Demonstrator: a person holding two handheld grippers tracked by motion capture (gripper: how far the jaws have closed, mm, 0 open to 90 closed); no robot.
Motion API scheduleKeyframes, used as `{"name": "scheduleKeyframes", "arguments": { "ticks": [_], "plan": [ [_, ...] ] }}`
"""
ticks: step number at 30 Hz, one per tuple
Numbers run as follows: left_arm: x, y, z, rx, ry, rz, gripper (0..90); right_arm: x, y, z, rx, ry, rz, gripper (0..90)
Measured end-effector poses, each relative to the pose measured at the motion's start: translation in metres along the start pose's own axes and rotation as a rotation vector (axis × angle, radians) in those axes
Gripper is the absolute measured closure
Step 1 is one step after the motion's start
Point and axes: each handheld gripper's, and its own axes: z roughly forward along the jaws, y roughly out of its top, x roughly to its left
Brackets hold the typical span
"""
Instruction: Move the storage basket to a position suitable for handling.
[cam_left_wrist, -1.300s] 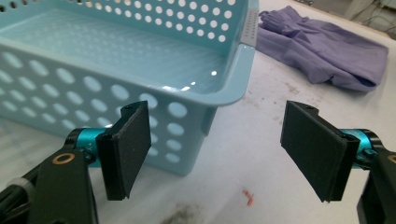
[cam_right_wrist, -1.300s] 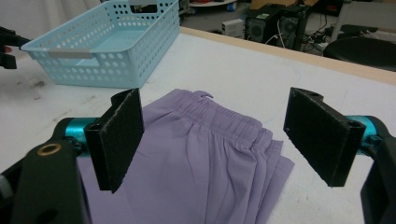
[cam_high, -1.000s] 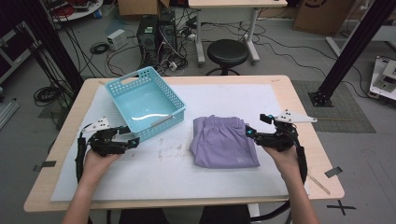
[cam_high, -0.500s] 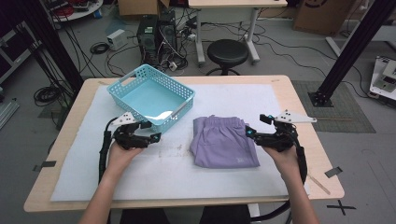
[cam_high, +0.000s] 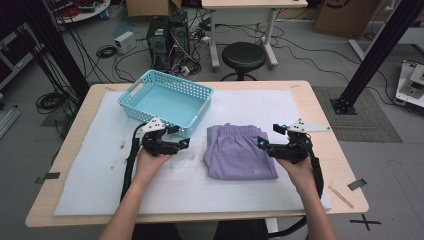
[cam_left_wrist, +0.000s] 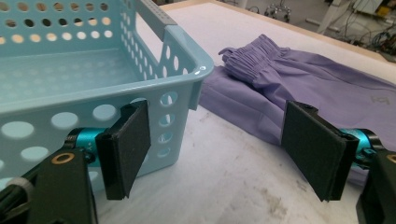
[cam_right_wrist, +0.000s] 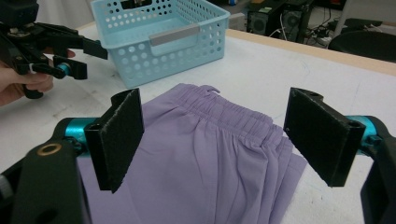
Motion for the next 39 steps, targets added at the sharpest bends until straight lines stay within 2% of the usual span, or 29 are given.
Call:
{"name": "scheduleKeyframes", "arguments": {
  "ticks": [3,10,13,14,17,19,21,22,23,26,27,29,30,34,35,36,38,39],
  "plan": [
    [-0.003,0.002,0.008,0.005,-0.003,0.013,24.3,0.001,0.000,0.001,0.002,-0.001,0.000,20.5],
    [-0.008,0.005,0.028,-0.016,-0.003,0.003,24.3,0.005,-0.001,0.006,0.011,0.005,-0.007,20.5],
    [-0.010,0.009,0.039,-0.008,-0.022,-0.006,24.3,0.007,-0.001,0.009,0.013,0.006,-0.008,20.5],
    [-0.012,0.012,0.046,0.015,-0.026,0.011,24.6,0.009,-0.001,0.011,0.016,0.003,-0.004,20.5],
    [-0.017,0.013,0.048,0.015,-0.024,0.026,24.6,0.010,0.000,0.015,0.017,-0.002,-0.005,20.6],
    [-0.021,0.013,0.046,0.034,-0.027,0.042,24.6,0.012,0.003,0.020,0.018,-0.018,0.004,20.6],
    [-0.024,0.012,0.037,0.028,-0.009,0.084,24.6,0.014,0.008,0.028,0.010,-0.028,0.010,20.8],
    [-0.024,0.011,0.030,0.020,0.003,0.100,24.8,0.017,0.012,0.038,0.004,-0.036,0.016,20.9],
    [-0.023,0.010,0.024,0.008,0.010,0.109,24.8,0.017,0.012,0.038,0.004,-0.036,0.016,20.9],
    [-0.012,0.007,-0.004,-0.028,0.050,0.102,24.8,0.024,0.019,0.056,0.006,-0.039,0.036,23.8],
    [-0.007,0.006,-0.013,-0.041,0.064,0.091,24.8,0.027,0.022,0.063,0.006,-0.035,0.041,26.6],
    [0.007,0.003,-0.033,-0.061,0.097,0.062,24.8,0.035,0.031,0.085,0.020,-0.034,0.048,26.6],
    [0.013,0.002,-0.040,-0.073,0.111,0.049,24.8,0.035,0.031,0.085,0.020,-0.034,0.048,26.6],
    [0.050,-0.006,-0.076,-0.110,0.216,-0.018,23.8,0.043,0.044,0.115,0.042,-0.042,0.072,27.2],
    [0.065,-0.009,-0.088,-0.108,0.261,-0.039,23.7,0.046,0.050,0.130,0.049,-0.053,0.085,27.8],
    [0.065,-0.009,-0.088,-0.108,0.261,-0.039,23.7,0.046,0.050,0.130,0.049,-0.053,0.085,27.8],
    [0.078,-0.014,-0.098,-0.119,0.311,-0.050,23.7,0.050,0.059,0.149,0.069,-0.062,0.096,32.5],
    [0.083,-0.015,-0.102,-0.127,0.324,-0.055,23.7,0.050,0.059,0.149,0.069,-0.062,0.096,32.5]
  ]
}}
